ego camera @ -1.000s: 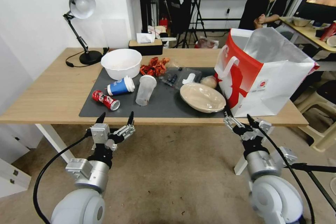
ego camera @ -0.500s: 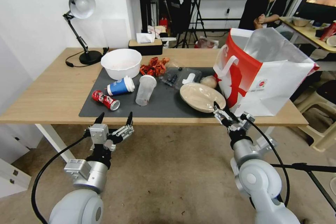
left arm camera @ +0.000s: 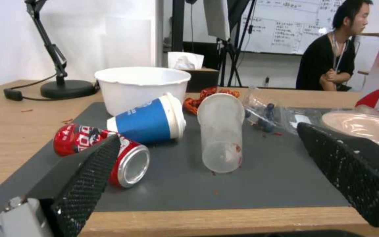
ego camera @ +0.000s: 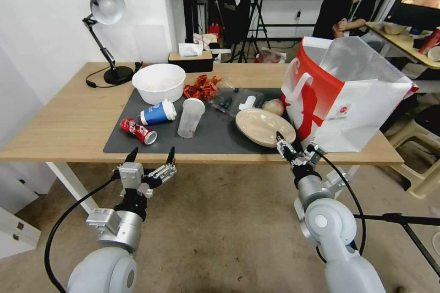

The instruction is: Pick up the trash from the table and place it into the takeout bag.

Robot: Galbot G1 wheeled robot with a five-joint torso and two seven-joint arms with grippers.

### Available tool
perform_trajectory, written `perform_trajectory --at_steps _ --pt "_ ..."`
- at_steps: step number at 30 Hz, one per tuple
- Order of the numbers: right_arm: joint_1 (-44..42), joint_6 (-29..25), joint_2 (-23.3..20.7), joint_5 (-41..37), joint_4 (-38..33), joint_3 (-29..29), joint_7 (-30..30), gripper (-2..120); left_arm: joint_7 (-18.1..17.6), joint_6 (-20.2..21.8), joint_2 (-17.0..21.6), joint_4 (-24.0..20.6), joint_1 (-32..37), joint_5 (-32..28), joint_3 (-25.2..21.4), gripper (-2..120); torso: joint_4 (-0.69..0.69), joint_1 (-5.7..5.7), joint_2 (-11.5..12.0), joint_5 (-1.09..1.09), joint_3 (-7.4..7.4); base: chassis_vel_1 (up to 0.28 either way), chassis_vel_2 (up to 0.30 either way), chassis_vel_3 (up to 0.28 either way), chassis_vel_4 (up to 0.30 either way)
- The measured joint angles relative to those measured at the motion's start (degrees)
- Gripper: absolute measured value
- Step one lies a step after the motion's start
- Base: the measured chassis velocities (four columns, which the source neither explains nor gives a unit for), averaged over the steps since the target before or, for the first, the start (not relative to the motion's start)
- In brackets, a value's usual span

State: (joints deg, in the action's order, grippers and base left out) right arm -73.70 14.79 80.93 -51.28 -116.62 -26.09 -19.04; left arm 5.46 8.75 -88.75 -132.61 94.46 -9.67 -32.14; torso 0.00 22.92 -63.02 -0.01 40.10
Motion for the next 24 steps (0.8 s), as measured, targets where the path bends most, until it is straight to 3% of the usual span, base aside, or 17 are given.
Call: perform_trajectory --at_steps 5,7,9,10,14,18,24 --pt "0.0 0.0 0.0 0.0 -0.2 0.0 -0.2 30 0.1 -0.5 -0.1 0.1 0.1 0.1 0.0 100 0.00 0.00 0.0 0.00 0.00 0.000 0.000 0.000 0.000" --pt "-0.4 0.0 -0.1 0.0 -0.6 0.0 -0.2 19 0.1 -0.8 -0.2 0.3 0.1 0.2 0.0 100 0.00 0.00 0.0 0.01 0.00 0.000 0.000 0.000 0.000" --pt "-0.5 0.0 -0.2 0.0 -0.8 -0.1 -0.1 18 0.1 -0.9 -0.2 0.3 0.1 0.2 0.0 100 0.00 0.00 0.0 0.01 0.00 0.000 0.000 0.000 0.000" --pt "-0.8 -0.1 -0.4 0.0 -1.4 -0.3 0.1 9 0.2 -1.0 -0.2 0.3 0.1 0.2 0.1 100 0.00 0.00 0.0 0.01 0.01 0.000 0.000 0.000 0.000" --pt "-1.5 -0.8 -1.1 0.3 -2.6 -0.9 2.1 1 0.2 -1.2 -0.3 0.3 0.1 0.3 0.1 100 -0.01 0.00 0.0 0.01 0.01 0.000 0.000 0.000 0.000" --pt "-1.8 -1.8 -1.5 0.4 -3.3 -1.1 4.2 1 0.2 -1.3 -0.3 0.3 0.2 0.3 0.2 100 -0.01 0.00 0.0 0.01 0.01 0.000 0.000 0.000 0.000" --pt "-2.5 -9.4 -3.8 2.2 -5.8 -2.4 18.0 1 0.2 -1.8 -0.2 0.5 0.3 0.3 0.2 100 0.00 0.00 0.0 0.01 0.01 0.000 0.000 0.000 0.000"
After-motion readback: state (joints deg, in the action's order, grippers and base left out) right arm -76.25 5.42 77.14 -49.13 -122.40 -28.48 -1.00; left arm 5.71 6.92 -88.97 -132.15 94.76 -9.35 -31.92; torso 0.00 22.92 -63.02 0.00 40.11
